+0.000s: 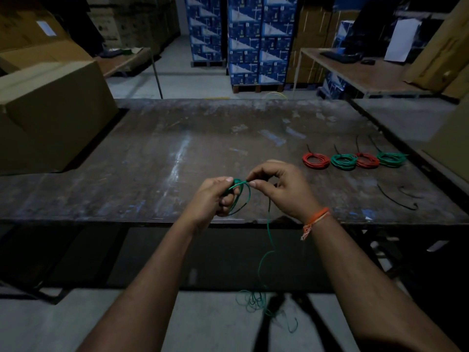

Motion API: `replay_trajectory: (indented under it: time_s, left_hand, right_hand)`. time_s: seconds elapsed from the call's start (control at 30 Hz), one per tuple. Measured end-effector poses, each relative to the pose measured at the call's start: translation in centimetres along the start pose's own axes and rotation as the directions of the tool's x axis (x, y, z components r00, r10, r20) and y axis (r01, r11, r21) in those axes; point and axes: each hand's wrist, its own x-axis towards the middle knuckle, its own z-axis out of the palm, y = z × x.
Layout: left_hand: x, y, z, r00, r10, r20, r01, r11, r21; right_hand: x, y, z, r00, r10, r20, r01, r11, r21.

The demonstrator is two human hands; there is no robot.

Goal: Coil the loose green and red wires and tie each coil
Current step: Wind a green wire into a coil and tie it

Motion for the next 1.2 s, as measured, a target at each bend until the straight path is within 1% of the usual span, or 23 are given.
replay_trajectory:
  time_s: [0.07,0.17,0.27,0.33,0.43,0.53,0.6,0.73,0.8,0.9,0.97,1.1,1.2]
  left_hand:
    - [0.0,0.1,0.3,0.999,-0.018,0.042,0.018,1.0,-0.019]
    - [0.0,0.2,0.7,0.995,-0.03,0.098,0.035,0.998,-0.051]
    - [0.1,0.2,1.2,0.993,-0.01,0.116,0.026,0.989,-0.143]
    - [0.2,0.3,1.4,0.993,-0.002,0.12,0.028,0.976,-0.214]
    - [0.3,0.4,1.6,0.991,0.015,0.136,0.029,0.948,-0.316]
    - [0.2,0.4,1.8,0.988,0.01,0.157,0.054,0.916,-0.397]
    - [0.0,0.5,2.0,0.987,0.012,0.162,0.052,0.92,-0.388]
    - [-0.6,0.9,3.0,0.997,0.034,0.071,-0.012,0.957,-0.291]
    - [-0.8,1.2,3.3,0.998,0.048,0.049,-0.033,0.959,-0.28]
    - [-1.0,1.3,3.5,0.998,0.053,0.026,-0.042,0.948,-0.316]
    - [-1.0,1.1,3.6,0.999,0.046,0.007,-0.04,0.932,-0.361]
    - [-0.4,0.6,3.1,0.998,0.031,-0.046,-0.05,0.875,-0.482]
    - [-0.1,0.5,2.8,0.999,0.054,-0.007,-0.049,0.856,-0.515]
  right_hand:
    - [0.1,0.0,-0.1,1.0,0.004,-0.005,-0.004,1.0,0.008]
    - [-0.1,0.3,0.1,0.999,0.037,-0.031,-0.035,0.997,0.066]
    - [-0.4,0.9,0.5,0.993,0.117,-0.035,-0.109,0.978,0.178]
    - [-0.6,1.2,0.8,0.982,0.188,0.003,-0.181,0.943,0.281]
    - [-1.1,1.1,1.2,0.95,0.29,0.118,-0.312,0.855,0.414]
    - [-1.3,0.8,1.3,0.931,0.321,0.172,-0.364,0.819,0.443]
    - [-1.3,0.8,1.3,0.933,0.327,0.152,-0.361,0.827,0.432]
    - [-1.2,0.8,1.3,0.95,0.302,0.08,-0.307,0.852,0.425]
    - [-1.2,0.8,1.5,0.957,0.285,0.06,-0.282,0.858,0.429]
    - [-1.1,0.9,1.7,0.963,0.269,0.028,-0.257,0.877,0.407]
    - [-1.1,0.7,1.8,0.96,0.281,0.015,-0.261,0.866,0.426]
    - [-1.2,0.6,1.7,0.95,0.308,0.045,-0.294,0.841,0.454]
    - [-1.2,0.9,2.0,0.954,0.298,0.019,-0.28,0.872,0.403]
